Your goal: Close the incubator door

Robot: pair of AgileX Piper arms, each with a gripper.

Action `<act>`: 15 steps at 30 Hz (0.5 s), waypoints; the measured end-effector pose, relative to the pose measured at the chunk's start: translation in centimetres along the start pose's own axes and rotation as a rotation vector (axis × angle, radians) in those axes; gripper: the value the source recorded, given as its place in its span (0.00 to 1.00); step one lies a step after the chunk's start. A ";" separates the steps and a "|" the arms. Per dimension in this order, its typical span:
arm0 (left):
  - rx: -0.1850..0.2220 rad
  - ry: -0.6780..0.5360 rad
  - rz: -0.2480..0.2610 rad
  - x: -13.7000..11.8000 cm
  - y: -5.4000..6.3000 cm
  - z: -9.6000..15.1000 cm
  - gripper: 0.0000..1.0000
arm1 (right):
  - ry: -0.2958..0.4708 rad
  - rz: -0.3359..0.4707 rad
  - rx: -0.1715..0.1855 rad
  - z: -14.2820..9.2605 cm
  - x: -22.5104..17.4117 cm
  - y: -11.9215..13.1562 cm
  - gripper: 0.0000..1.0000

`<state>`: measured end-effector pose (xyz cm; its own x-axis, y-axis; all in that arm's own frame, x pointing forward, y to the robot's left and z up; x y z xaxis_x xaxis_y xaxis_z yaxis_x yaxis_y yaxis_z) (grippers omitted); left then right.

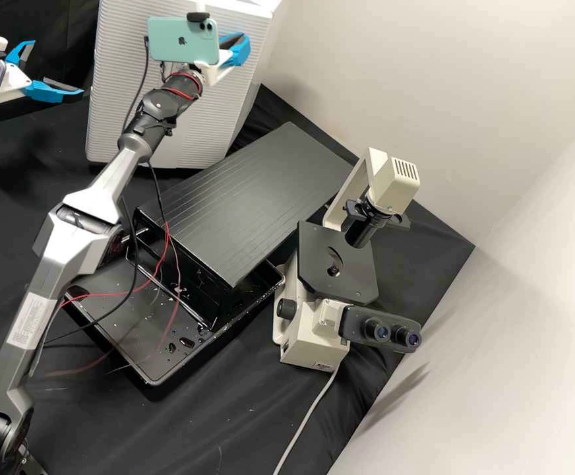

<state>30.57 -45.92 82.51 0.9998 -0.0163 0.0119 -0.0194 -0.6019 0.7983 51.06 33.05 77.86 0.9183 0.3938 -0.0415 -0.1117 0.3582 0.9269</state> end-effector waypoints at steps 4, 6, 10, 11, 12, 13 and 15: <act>0.000 0.000 0.000 0.0 0.0 0.0 1.00 | 0.068 -0.005 0.016 -1.5 -0.3 0.3 0.00; 0.000 0.000 0.000 0.0 0.0 0.0 1.00 | 0.095 -0.011 0.028 -1.8 -0.3 0.2 0.00; 0.000 0.000 0.000 0.0 0.0 0.0 1.00 | 0.115 -0.017 0.047 -2.4 -0.4 0.0 0.00; 0.000 0.000 0.000 0.0 0.0 0.0 1.00 | 0.118 -0.019 0.057 -2.4 -0.4 0.0 0.00; 0.000 0.000 0.000 0.0 0.0 0.0 1.00 | 0.117 -0.019 0.062 -2.4 -0.4 0.0 0.00; 0.000 0.000 0.000 0.0 0.0 0.0 1.00 | 0.117 -0.019 0.066 -2.4 -0.4 0.0 0.00; 0.000 0.000 0.000 0.0 0.0 0.0 1.00 | 0.118 -0.017 0.066 -2.4 -0.4 0.1 0.00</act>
<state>30.57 -45.92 82.51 0.9998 -0.0163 0.0119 -0.0194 -0.6019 0.7983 49.81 34.95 77.03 0.8682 0.4867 -0.0971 -0.0682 0.3107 0.9481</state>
